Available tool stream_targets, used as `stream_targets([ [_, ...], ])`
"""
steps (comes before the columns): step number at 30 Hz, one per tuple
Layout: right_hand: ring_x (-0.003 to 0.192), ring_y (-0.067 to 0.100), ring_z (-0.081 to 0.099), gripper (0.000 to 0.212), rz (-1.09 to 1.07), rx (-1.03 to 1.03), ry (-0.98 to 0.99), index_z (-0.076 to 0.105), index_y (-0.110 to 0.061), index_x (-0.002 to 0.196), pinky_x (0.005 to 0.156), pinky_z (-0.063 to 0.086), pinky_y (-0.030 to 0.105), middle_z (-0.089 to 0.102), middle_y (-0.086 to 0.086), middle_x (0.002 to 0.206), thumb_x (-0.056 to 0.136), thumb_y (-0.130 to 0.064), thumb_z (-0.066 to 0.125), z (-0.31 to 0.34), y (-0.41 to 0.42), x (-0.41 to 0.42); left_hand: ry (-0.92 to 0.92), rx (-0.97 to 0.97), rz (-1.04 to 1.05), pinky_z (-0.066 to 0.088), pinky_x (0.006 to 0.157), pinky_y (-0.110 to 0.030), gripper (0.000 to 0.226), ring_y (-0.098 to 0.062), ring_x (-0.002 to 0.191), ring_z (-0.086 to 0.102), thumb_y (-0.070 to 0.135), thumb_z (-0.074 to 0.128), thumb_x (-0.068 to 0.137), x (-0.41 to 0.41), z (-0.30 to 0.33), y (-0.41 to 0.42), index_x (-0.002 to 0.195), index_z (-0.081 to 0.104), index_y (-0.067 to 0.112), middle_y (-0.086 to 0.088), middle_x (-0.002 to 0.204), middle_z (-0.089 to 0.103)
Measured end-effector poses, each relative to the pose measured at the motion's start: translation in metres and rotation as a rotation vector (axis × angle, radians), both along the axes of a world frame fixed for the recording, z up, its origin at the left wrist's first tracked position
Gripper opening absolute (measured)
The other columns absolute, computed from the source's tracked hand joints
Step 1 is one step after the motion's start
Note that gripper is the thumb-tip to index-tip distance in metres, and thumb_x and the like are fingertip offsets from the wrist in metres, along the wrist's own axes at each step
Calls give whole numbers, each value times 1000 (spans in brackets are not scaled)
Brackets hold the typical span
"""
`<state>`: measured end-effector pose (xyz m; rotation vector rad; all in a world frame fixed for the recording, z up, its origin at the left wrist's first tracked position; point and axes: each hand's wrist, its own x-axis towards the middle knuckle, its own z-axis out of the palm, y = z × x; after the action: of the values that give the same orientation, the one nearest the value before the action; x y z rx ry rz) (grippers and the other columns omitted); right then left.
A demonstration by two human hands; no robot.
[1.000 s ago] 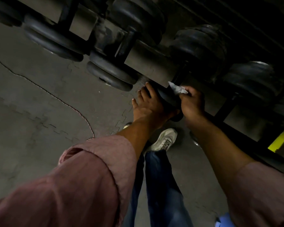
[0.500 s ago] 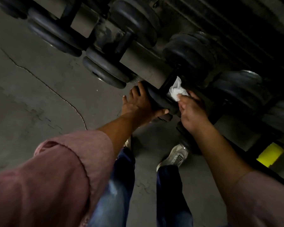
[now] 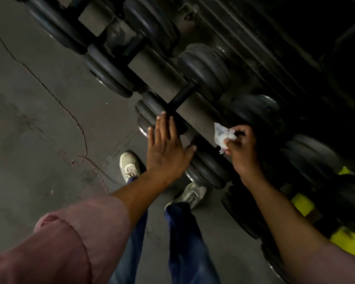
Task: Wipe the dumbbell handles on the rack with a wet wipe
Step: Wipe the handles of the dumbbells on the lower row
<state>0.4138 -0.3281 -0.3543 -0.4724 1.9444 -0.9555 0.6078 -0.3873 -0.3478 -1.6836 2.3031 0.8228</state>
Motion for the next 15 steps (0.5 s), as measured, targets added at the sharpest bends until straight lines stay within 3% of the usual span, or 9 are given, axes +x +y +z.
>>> stream_targets([
  [4,80,14,70,28,169,7,192,54,-40,88,66,60,38,65,-5,97,89,-14,62,-6,14,-19,28,185,-154,1,126,-51,113,-31,157,-2,72,57,88,-32,-4,39,161,1,7,-16,170,-2],
  [6,84,19,69,19,291,51,332,59,-40,89,68,58,34,67,-3,97,90,-20,61,-11,17,-25,1,309,-144,5,126,-54,122,-31,156,3,74,62,82,-44,-13,44,161,-5,8,-14,169,1],
  [8,90,20,66,19,462,107,442,70,-30,96,73,51,26,66,2,103,91,-14,60,-23,20,-29,-22,363,-122,9,125,-57,132,-31,156,4,79,65,76,-49,-22,43,161,-9,10,-13,169,0],
  [11,98,21,62,26,758,195,483,76,-14,107,86,46,23,60,6,114,90,-2,60,-36,24,-29,-62,404,-129,14,123,-60,140,-33,156,5,84,65,69,-50,-27,41,160,-13,13,-14,169,-2],
  [15,105,25,61,32,935,224,467,72,-13,119,94,48,28,55,9,123,92,-4,57,-37,22,-31,-113,430,-160,11,123,-61,139,-31,157,1,86,63,70,-52,-23,39,160,-16,14,-14,170,-6],
])
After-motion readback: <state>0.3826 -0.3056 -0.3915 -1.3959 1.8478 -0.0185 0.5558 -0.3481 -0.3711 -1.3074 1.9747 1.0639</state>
